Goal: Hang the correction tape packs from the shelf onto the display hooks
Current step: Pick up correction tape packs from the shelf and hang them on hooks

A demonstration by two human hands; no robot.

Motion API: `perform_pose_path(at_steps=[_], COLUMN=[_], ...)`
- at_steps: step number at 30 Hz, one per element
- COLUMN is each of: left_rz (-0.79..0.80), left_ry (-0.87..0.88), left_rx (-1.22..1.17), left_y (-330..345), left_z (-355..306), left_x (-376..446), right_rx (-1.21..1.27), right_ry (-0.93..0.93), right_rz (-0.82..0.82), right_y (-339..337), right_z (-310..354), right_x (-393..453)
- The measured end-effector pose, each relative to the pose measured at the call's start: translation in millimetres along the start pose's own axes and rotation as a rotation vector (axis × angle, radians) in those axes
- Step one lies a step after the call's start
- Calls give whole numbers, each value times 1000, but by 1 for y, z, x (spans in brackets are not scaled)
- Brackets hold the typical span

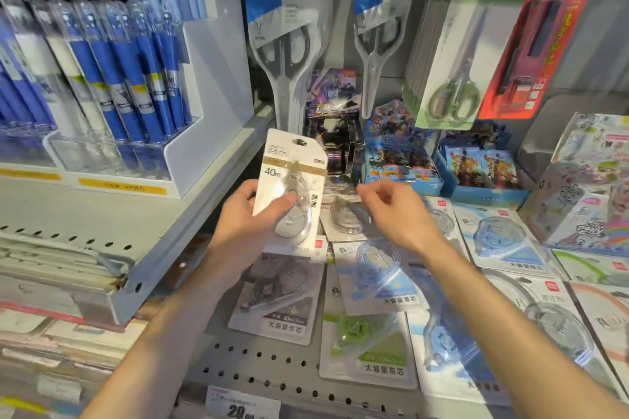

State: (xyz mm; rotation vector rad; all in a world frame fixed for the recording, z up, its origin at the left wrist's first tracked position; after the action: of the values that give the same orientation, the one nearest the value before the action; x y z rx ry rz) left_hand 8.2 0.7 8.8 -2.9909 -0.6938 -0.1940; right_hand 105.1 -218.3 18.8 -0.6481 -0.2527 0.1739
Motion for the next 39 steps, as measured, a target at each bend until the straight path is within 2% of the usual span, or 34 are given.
perform_pose_path(at_steps=[5,9,12,19,23,26,30,34,37,39], left_rz=[-85,-99,-90,-87,-118,-66,16,32,18,10], left_ry=[22,36,43,46,5,-67,-147,-118,-105,-74], left_rx=[-20,-35,-32,-81,-128,-200,-297,-288,-277,-254], left_y=[-3,-2,-1,-1,4,20,44,51,51,49], left_z=[1,-1,0,1,5,5,-5,-9,-9,-11], left_x=[2,1,-1,1,3,3,-1,-5,-8,-12], right_rx=[-438,-610,-518,-64,121,180,120,49,119,248], right_ry=[-62,-7,40,27,-17,-62,-165,-260,-232,-142], right_rz=[114,151,123,53,-81,-124,-110,-87,-69,-59], right_y=[25,35,36,10,-13,-19,-12,-9,-11,-14], right_z=[-2,1,2,6,8,11,10,6,4,4], right_x=[0,4,7,-5,-24,-36,-44,-50,-53,-55])
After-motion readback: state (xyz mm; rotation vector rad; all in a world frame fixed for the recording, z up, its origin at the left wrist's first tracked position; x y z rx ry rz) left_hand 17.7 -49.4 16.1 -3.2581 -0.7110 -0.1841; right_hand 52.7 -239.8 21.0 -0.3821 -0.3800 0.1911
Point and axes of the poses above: each hand's wrist, its own x-axis towards the middle knuckle, its own y-axis out of the palm, z = x × y, the point moved 1 cm from there along x, towards the middle knuckle, and after that the axes turned 3 degrees about -z, right-handed, at the moved point
